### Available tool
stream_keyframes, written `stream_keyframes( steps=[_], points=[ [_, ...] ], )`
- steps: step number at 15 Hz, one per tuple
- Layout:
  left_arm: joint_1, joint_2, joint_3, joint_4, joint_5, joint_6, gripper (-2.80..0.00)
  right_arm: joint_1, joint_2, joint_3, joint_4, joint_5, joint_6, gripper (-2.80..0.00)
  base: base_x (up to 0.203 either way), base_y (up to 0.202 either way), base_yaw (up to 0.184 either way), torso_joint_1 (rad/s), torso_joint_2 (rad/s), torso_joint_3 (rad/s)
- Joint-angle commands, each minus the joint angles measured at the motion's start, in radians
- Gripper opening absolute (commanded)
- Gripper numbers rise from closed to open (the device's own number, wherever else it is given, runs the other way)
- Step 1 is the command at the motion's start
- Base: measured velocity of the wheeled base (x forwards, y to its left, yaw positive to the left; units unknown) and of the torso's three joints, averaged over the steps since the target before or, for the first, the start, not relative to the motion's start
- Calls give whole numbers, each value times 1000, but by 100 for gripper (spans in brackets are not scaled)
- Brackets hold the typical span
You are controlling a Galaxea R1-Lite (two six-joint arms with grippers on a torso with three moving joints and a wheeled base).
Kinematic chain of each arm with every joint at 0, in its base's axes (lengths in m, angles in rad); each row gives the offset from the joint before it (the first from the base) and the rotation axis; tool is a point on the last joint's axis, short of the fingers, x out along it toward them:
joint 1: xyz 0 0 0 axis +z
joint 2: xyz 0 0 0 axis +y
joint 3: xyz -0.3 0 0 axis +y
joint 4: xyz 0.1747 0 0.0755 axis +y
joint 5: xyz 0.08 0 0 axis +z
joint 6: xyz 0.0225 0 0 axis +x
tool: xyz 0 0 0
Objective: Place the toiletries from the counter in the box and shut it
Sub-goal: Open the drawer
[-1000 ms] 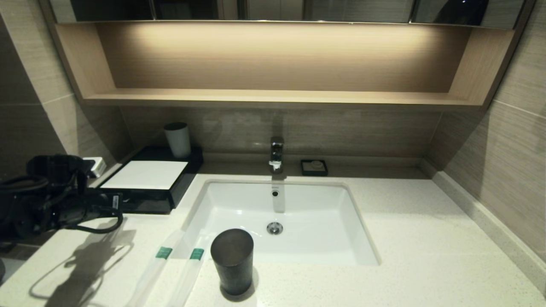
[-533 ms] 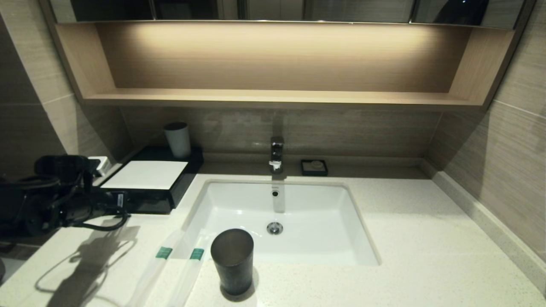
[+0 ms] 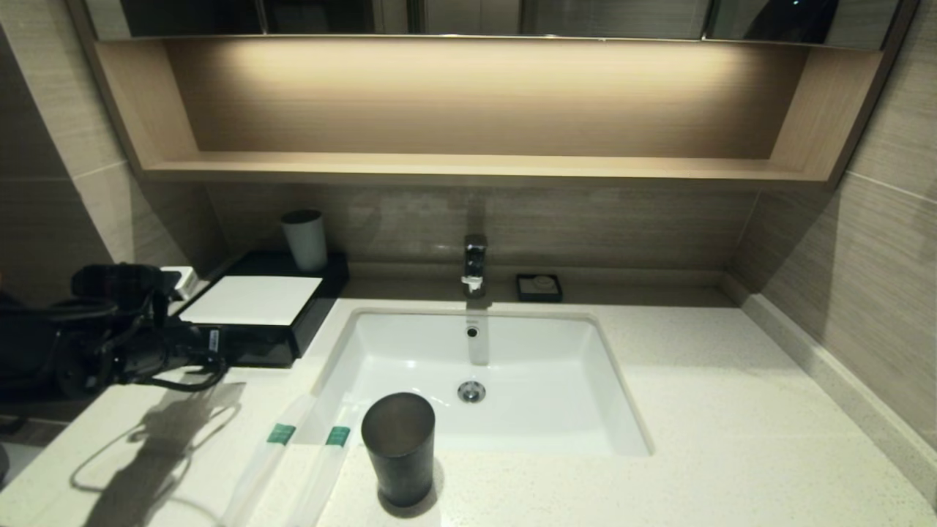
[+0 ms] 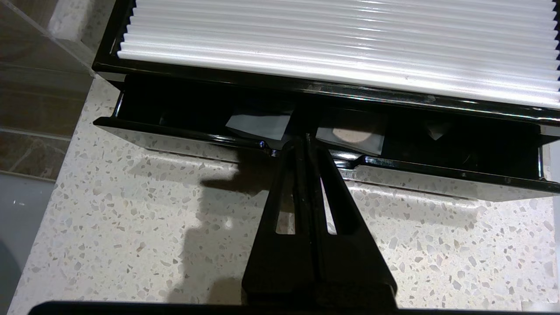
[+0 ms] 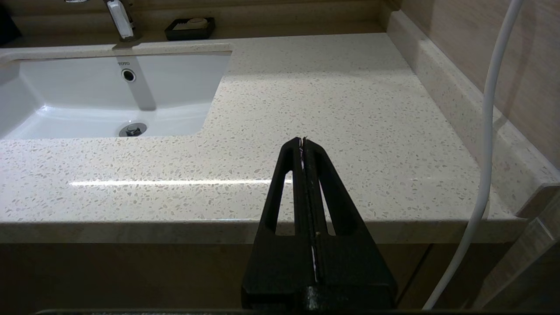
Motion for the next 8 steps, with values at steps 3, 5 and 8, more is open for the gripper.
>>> stream_keyframes(
  steps=[3,5,8],
  points=[
    [0,20,-22,-2,-1,-1,-280,0,2,0,0,0,1,-280,0,0,0,0,0,0],
    [0,26,-23,-3,0,1,-280,0,2,0,0,0,1,-280,0,0,0,0,0,0],
    [-7,33,-28,-4,0,1,-280,0,2,-1,0,0,1,-280,0,0,0,0,0,0]
  ],
)
